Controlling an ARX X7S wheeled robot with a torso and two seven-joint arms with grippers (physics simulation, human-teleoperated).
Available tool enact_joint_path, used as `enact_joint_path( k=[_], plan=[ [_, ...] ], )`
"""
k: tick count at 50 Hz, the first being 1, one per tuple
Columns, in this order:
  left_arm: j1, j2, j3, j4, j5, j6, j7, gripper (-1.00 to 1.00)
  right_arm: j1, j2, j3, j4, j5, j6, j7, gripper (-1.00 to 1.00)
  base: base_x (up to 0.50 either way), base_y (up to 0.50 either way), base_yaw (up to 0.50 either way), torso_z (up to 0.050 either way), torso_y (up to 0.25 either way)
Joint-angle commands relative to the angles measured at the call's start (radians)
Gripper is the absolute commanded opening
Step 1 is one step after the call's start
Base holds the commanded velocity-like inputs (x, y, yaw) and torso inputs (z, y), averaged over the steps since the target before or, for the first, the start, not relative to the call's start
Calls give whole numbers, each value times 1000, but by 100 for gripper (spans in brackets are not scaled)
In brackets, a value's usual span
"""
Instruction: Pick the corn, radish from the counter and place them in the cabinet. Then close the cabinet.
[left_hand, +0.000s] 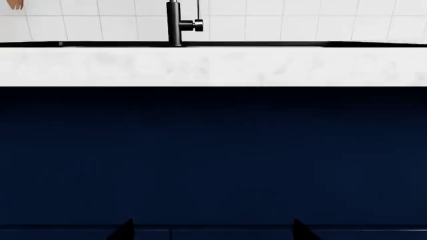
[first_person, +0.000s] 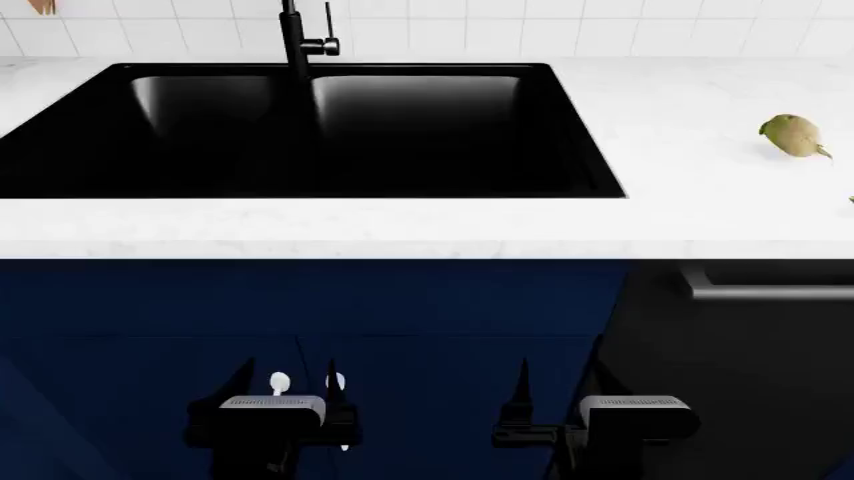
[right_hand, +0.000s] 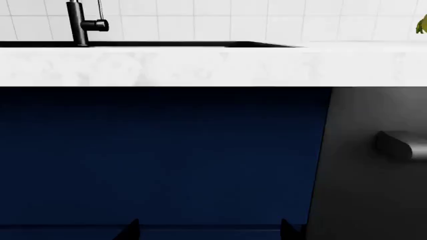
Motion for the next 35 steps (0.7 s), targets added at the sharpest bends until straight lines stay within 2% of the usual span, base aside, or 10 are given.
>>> enact_joint_path(
  k=[1, 4, 7, 13, 17, 21, 27, 35],
  plan=[
    [24, -14, 25, 33, -5, 0, -26, 100, 1, 16, -22, 3, 11, -1, 20, 100, 0, 0, 0, 0, 0],
    [55, -27, 47, 119, -16, -37, -42, 100, 2, 29, -39, -20, 14, 19, 37, 100, 0, 0, 0, 0, 0],
    [69, -44, 70, 236, 5, -143, -56, 100, 0, 41, -47, -90, 26, 77, 43, 100, 0, 0, 0, 0, 0],
    [40, -79, 112, 497, 41, -377, -43, 100, 25, 74, -51, -304, 54, 294, 44, 100, 0, 0, 0, 8, 0],
    [-69, -99, 105, 704, -11, -655, 13, 100, 55, 103, -38, -444, 89, 441, 32, 100, 0, 0, 0, 50, 0],
    [-212, -135, 113, 813, -45, -896, 60, 100, 92, 140, -5, -583, 146, 596, 10, 100, 0, -2, 0, 50, 46],
    [-401, -132, 58, 885, -100, -1140, 94, 100, 128, 207, 57, -723, 231, 751, -34, 100, 235, -333, 0, 50, 29],
    [-578, -120, 42, 916, -142, -1331, 115, 100, 183, 271, 144, -811, 344, 866, -103, 100, 276, -432, 0, 50, 29]
  ],
)
